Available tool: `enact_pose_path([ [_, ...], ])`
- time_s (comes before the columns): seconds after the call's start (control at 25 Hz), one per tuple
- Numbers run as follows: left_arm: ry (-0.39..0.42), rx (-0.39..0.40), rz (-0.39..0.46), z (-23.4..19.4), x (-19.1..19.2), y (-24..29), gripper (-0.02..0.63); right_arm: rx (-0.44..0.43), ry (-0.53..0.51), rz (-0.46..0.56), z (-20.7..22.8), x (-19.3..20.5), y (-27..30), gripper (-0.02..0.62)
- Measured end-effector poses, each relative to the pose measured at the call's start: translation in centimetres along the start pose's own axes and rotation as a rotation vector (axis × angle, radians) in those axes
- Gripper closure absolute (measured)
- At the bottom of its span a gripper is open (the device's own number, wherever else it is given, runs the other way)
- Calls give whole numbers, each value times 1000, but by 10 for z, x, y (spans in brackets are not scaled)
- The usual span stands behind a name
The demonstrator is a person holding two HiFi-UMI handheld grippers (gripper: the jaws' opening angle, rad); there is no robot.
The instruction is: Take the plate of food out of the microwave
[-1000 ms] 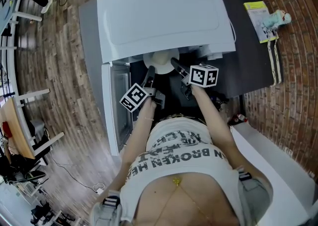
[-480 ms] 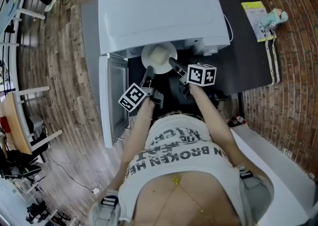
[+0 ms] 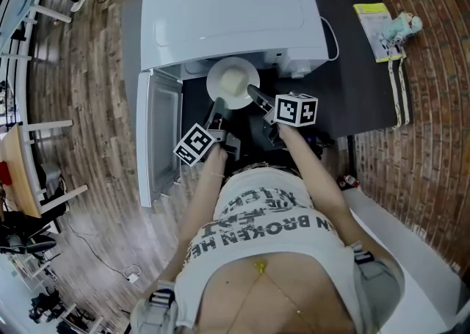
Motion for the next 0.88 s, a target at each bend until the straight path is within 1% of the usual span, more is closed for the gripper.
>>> enact_pose_path([
  [0.16, -4, -8, 17, 3, 14, -6, 568, -4, -15, -24, 3, 4, -12, 522],
  [0.44, -30, -22, 55, 2, 33, -20, 568, -39, -19, -50, 1, 12, -24, 522],
  [0.6, -41, -22, 68, -1, 32, -27, 568, -45, -25, -62, -5, 16, -22, 522],
  [0.76, -36, -21, 55, -6, 26, -35, 568, -30, -31, -77, -12, 22, -18, 522],
  [0.88, -28, -17, 42, -11, 19, -39, 568, -30, -27, -66, -18, 26, -12, 522],
])
Point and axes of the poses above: the fingertips, and each gripper's own axes: y forward along the fingers, z to its right, x out of its underside, the point moved 5 cm from there along -y, backward along the fingers, and after that the axes turned 12 degrees about -x, right-handed, at the moved point
